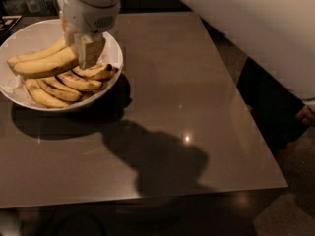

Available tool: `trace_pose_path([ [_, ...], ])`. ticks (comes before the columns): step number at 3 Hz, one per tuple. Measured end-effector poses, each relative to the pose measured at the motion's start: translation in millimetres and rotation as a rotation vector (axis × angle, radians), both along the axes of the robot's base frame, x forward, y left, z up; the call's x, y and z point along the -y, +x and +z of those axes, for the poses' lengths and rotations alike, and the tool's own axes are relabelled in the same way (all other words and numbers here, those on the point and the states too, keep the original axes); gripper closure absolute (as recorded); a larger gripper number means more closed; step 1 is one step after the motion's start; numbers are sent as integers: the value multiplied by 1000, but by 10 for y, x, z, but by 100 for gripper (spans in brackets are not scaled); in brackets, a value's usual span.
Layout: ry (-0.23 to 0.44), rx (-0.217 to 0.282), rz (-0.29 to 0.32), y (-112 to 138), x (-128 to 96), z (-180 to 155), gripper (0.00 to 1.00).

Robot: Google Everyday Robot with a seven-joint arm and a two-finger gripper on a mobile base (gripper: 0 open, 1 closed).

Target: Pick banana from white bowl

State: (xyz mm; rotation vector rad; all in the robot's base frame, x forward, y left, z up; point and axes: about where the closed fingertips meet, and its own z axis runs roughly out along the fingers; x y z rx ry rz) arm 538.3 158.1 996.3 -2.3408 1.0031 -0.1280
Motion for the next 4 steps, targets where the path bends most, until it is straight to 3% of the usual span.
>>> trace_pose_path([
  [1,99,0,-1,-279,193,101,100],
  [2,147,0,-19,-596,414,127,100],
  [3,175,16,-29,-917,637,110,100],
  [4,180,24,-32,-986,665,163,100],
])
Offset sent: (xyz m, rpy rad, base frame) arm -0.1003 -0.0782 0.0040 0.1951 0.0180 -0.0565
